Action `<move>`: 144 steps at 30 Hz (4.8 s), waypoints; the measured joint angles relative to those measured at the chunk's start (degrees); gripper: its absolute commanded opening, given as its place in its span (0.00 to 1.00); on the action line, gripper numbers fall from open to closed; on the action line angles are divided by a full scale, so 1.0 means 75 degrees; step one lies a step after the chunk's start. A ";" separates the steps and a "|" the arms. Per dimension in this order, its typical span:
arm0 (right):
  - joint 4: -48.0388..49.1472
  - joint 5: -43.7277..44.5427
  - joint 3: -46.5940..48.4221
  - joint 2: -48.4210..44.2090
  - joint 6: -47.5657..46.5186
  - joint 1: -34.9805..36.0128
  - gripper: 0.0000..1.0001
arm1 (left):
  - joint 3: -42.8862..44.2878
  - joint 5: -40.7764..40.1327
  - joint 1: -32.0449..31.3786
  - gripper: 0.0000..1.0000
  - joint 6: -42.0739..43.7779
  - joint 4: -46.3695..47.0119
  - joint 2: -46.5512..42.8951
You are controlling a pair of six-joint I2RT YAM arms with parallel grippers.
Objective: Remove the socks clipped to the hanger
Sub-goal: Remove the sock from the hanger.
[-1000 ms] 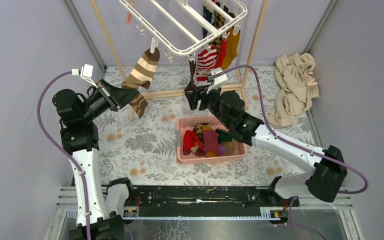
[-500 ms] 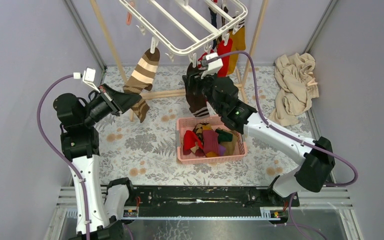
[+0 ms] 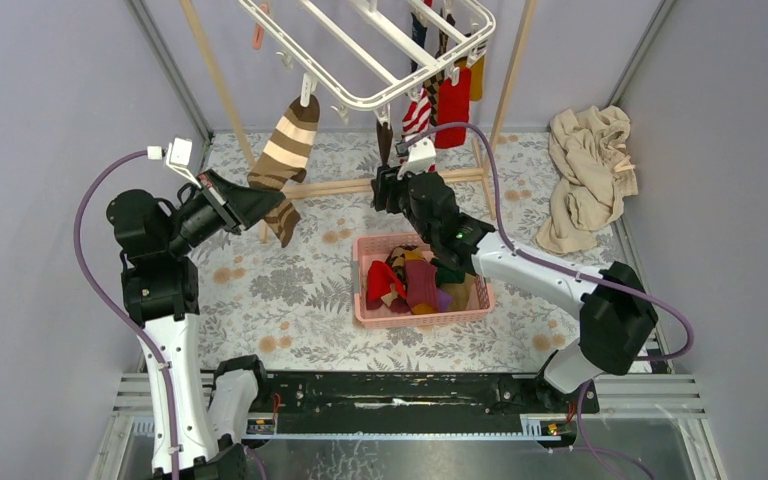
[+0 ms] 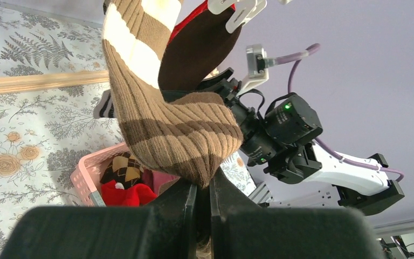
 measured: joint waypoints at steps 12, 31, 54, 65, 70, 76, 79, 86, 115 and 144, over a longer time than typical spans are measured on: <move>0.0160 -0.0361 -0.0335 -0.0498 0.0268 -0.0152 0.00 | -0.0408 -0.0006 -0.0012 0.45 0.0326 -0.0026 -0.0087; 0.0114 -0.5447 -0.0493 -0.1833 0.2943 -0.1853 0.00 | -0.2512 0.0408 -0.0495 0.99 -0.1040 0.2652 -0.1099; 0.2398 -0.7653 -0.0487 -0.1084 0.5939 -0.1923 0.00 | -0.3506 -0.2629 -0.4540 0.99 0.0478 0.3663 -0.0073; 0.2655 -0.7790 -0.0603 -0.1072 0.6382 -0.1929 0.00 | -0.3281 -0.4607 -0.5712 0.99 0.1612 0.3509 0.0519; 0.2809 -0.7889 -0.0845 -0.1075 0.6513 -0.1929 0.00 | -0.3244 -0.5272 -0.6280 0.61 0.1897 0.3643 0.0653; 0.2943 -0.7903 -0.1285 -0.1087 0.6636 -0.1929 0.00 | -0.2935 -0.5692 -0.6400 0.07 0.2162 0.3587 0.0953; 0.3063 -0.7903 -0.1501 -0.1087 0.6694 -0.1929 0.00 | -0.2838 -0.5855 -0.6400 0.00 0.2209 0.3558 0.1087; 0.3203 -0.7903 -0.1772 -0.1087 0.6744 -0.1929 0.25 | -0.2699 -0.6228 -0.6400 0.00 0.2221 0.3048 0.1070; -0.2203 -0.2052 0.2017 -0.1614 -0.0256 -0.0291 0.76 | -0.1856 -0.6828 -0.6400 0.00 0.2177 0.1562 0.0734; -0.1390 -0.0294 0.3867 0.0396 -0.1988 -0.0076 0.65 | -0.1856 -0.6627 -0.6400 0.00 0.2087 0.1521 0.0772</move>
